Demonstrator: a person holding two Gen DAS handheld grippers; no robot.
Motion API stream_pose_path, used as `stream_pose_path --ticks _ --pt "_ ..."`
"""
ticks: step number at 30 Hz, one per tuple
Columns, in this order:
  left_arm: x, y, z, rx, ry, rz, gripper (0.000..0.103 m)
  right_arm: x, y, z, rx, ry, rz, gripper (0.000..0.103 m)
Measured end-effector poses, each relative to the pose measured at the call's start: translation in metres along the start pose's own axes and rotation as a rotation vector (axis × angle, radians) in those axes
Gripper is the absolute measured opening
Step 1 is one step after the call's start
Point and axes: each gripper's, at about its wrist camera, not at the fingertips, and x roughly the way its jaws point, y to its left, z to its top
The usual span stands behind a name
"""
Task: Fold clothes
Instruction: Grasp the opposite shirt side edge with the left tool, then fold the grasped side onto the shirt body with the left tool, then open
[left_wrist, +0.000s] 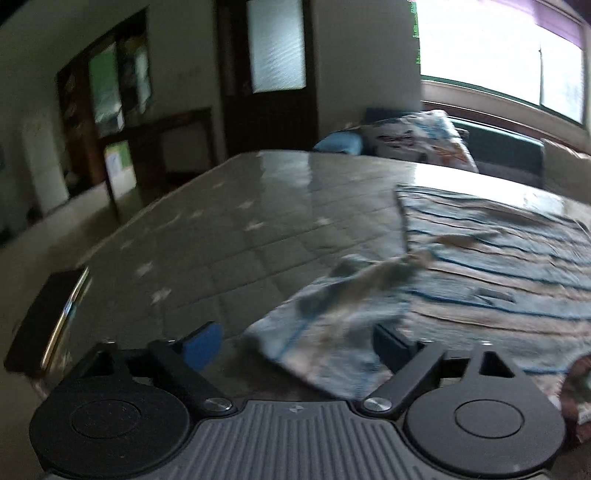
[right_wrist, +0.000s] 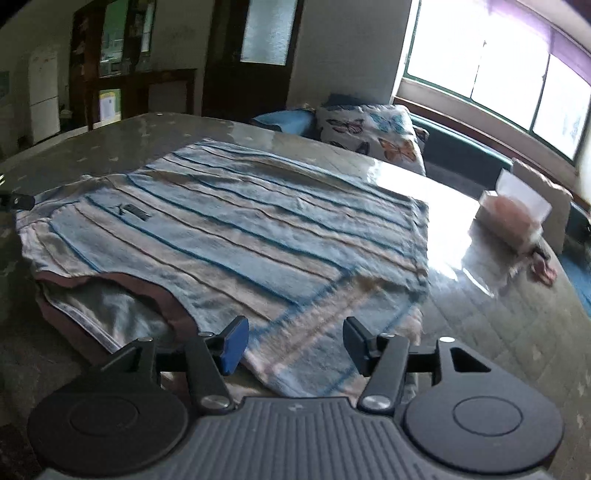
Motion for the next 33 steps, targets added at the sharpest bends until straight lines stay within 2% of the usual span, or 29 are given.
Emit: stream_pose_path --ticks 3,8,9,13,21,26,27,28,30,33 --pt "0.007 0.013 0.001 -0.042 0.038 -0.023 0.067 0.002 0.011 0.01 -0.025 -0.01 0.03 0.058" --pt "0.013 0.018 0.0 -0.049 0.047 -0.065 0.035 0.007 0.039 0.029 -0.092 -0.027 0.103 0.065" --pt "0.014 0.019 0.0 -0.048 0.046 -0.072 0.023 0.008 0.047 0.032 -0.111 -0.031 0.121 0.066" --pt "0.017 0.022 0.003 -0.045 0.034 -0.094 0.008 0.017 0.076 0.046 -0.174 -0.032 0.2 0.067" --pt "0.016 0.033 0.005 -0.057 0.011 -0.119 0.006 0.042 0.132 0.051 -0.268 0.035 0.332 0.067" --pt "0.012 0.038 0.001 -0.064 0.013 -0.136 0.009 0.04 0.148 0.058 -0.316 0.026 0.346 0.067" --pt "0.011 0.039 0.0 -0.068 0.016 -0.138 0.014 0.041 0.15 0.062 -0.315 0.023 0.352 0.067" --pt "0.011 0.039 0.0 -0.073 0.021 -0.141 0.027 0.043 0.153 0.065 -0.315 0.019 0.357 0.067" --pt "0.01 0.04 -0.001 -0.081 0.026 -0.142 0.042 0.048 0.161 0.073 -0.312 0.013 0.372 0.067" --pt "0.01 0.04 -0.002 -0.081 0.028 -0.15 0.042 0.055 0.175 0.081 -0.317 0.005 0.405 0.067"
